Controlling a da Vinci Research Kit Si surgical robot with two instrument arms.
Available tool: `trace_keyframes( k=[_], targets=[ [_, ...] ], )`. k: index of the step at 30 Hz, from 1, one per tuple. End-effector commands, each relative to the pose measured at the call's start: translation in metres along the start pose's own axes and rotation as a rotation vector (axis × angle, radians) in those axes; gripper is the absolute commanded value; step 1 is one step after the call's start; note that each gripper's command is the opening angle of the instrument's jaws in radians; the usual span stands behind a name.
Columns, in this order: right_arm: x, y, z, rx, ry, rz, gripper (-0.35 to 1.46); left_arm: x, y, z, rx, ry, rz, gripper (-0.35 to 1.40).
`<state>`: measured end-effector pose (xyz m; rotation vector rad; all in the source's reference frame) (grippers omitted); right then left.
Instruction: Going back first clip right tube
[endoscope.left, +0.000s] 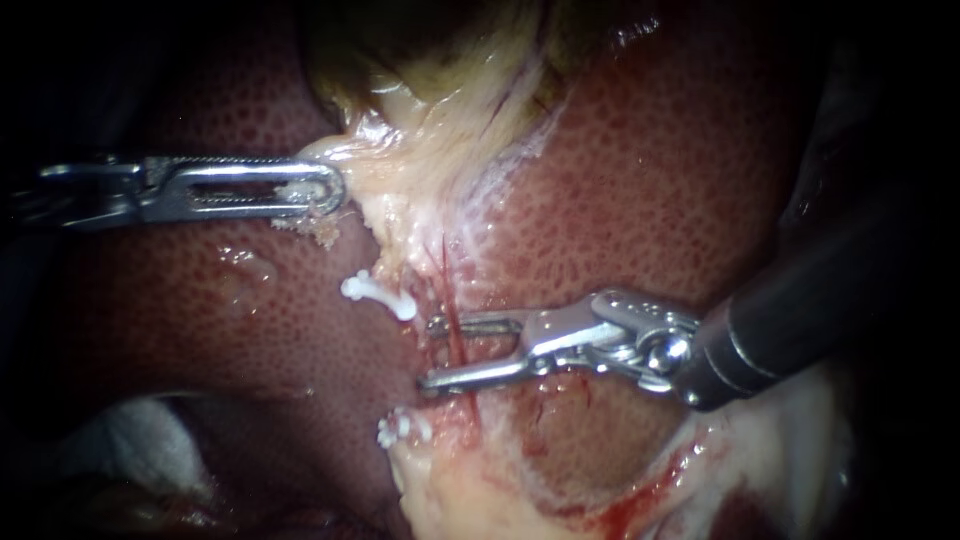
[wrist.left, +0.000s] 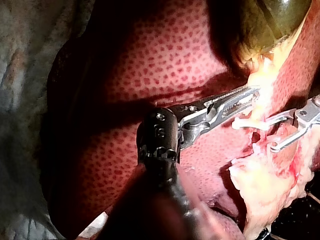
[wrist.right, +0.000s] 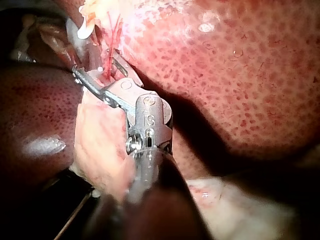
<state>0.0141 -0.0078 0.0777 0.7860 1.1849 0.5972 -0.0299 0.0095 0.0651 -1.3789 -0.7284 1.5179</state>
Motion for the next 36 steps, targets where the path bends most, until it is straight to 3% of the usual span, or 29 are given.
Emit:
trace_keyframes(
  k=[1, 7, 15, 20, 26, 36],
  targets=[
    [0.0000, -0.0002, -0.0006, 0.005, -0.002, -0.018, 0.49, 0.0000, 0.0000, 0.0000, -0.001, -0.001, 0.000, -0.35],
    [0.0006, -0.0013, -0.0056, 0.030, -0.008, -0.139, 0.49, 0.0000, 0.0000, 0.0000, -0.001, -0.001, 0.000, -0.35],
    [0.0045, -0.0035, -0.0102, 0.031, -0.002, -0.239, 0.49, -0.0001, 0.0000, 0.0000, -0.001, -0.001, 0.001, -0.35],
    [0.0058, -0.0047, -0.0112, 0.038, -0.001, -0.265, 0.49, -0.0001, 0.0000, 0.0000, -0.001, 0.000, 0.001, -0.35],
    [0.0060, -0.0049, -0.0116, 0.037, -0.001, -0.275, 0.49, -0.0004, -0.0003, 0.0004, 0.002, -0.006, 0.003, -0.35],
    [0.0059, -0.0049, -0.0118, 0.038, -0.001, -0.275, 0.49, -0.0034, -0.0022, 0.0033, 0.010, -0.054, 0.018, -0.35]
  ],
)
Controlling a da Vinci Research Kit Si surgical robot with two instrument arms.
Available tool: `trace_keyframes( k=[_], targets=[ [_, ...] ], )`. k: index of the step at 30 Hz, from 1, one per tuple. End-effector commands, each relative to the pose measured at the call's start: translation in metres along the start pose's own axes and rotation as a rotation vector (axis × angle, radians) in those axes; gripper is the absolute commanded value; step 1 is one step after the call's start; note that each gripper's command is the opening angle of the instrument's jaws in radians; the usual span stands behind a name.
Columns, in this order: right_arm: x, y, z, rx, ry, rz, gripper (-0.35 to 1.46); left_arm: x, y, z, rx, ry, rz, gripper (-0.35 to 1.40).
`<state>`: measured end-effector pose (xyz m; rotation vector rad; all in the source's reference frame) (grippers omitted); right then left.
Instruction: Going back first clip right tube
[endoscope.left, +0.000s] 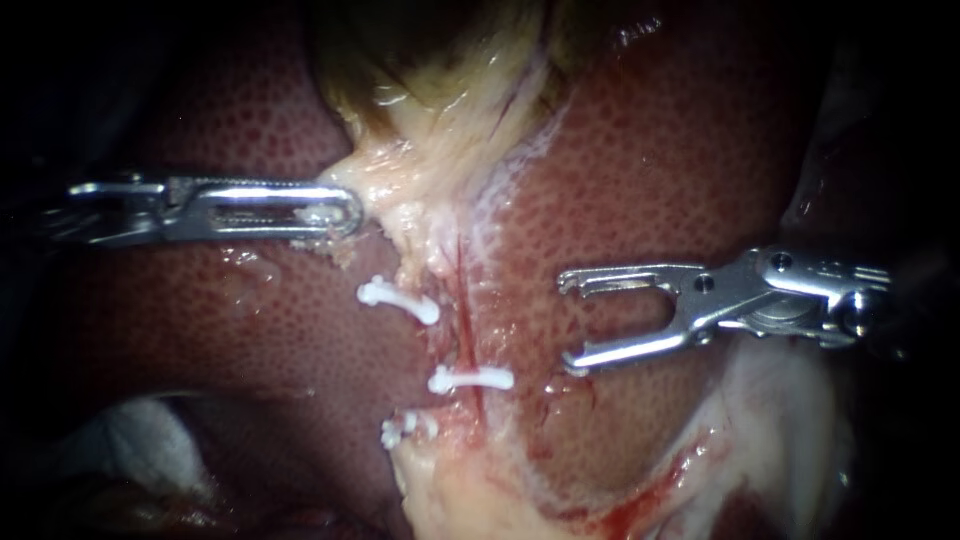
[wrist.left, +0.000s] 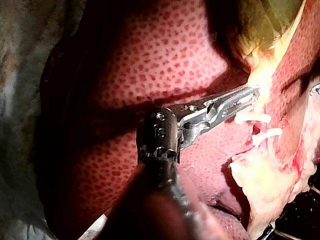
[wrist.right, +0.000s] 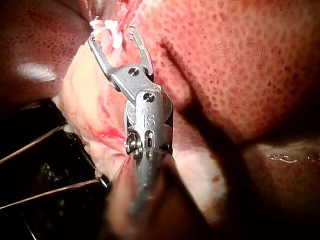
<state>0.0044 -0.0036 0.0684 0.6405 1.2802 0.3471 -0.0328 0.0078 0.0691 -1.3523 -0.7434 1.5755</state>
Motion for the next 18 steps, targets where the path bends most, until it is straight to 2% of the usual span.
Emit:
trace_keyframes(
  k=[1, 11, 18],
  targets=[
    [0.0000, 0.0000, -0.0001, 0.000, 0.000, 0.000, 0.50, -0.0002, -0.0002, 0.0004, 0.004, -0.004, -0.001, -0.35],
    [0.0003, 0.0000, -0.0009, 0.003, 0.000, -0.003, 0.50, -0.0022, -0.0011, 0.0050, -0.007, -0.036, -0.004, -0.35],
    [0.0006, 0.0001, -0.0012, 0.003, 0.000, -0.012, 0.50, -0.0027, -0.0012, 0.0060, -0.012, -0.044, -0.005, -0.35]
  ],
)
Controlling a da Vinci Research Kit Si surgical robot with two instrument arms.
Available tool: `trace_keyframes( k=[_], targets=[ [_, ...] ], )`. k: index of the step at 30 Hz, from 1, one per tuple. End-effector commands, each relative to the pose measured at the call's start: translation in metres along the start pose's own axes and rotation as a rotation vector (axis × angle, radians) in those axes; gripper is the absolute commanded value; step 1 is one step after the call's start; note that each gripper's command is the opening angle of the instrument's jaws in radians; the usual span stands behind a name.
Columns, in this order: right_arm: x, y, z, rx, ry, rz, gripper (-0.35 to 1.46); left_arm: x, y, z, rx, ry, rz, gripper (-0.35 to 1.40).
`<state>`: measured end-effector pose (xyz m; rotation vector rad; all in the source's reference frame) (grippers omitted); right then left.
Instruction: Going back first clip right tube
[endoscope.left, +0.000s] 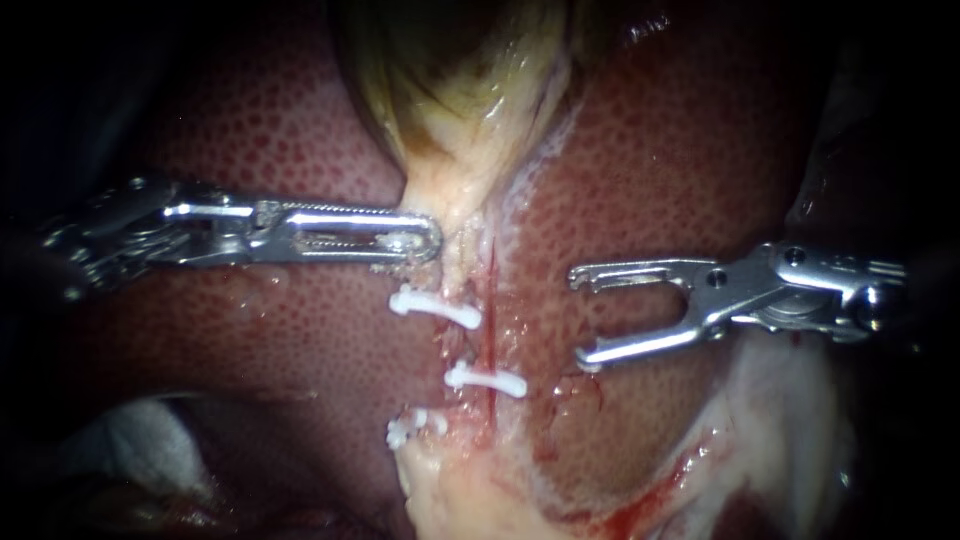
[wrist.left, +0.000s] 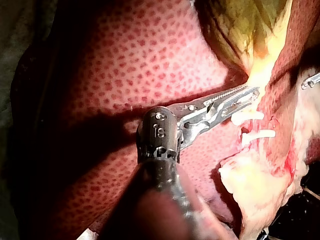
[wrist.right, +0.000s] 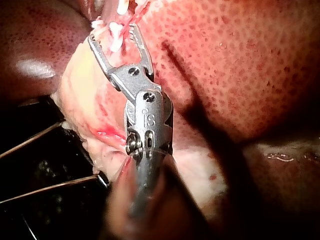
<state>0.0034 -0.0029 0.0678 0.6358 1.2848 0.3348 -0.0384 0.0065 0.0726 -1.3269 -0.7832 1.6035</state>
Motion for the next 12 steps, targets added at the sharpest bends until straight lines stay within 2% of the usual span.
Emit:
trace_keyframes(
  k=[1, 12],
  targets=[
    [0.0000, 0.0000, 0.0000, -0.001, 0.000, 0.000, 0.50, 0.0000, 0.0000, 0.0000, -0.001, 0.000, 0.000, -0.35],
    [0.0001, 0.0000, 0.0000, -0.001, 0.000, 0.001, 0.50, -0.0001, 0.0000, 0.0000, 0.001, -0.003, 0.001, -0.35]
  ],
)
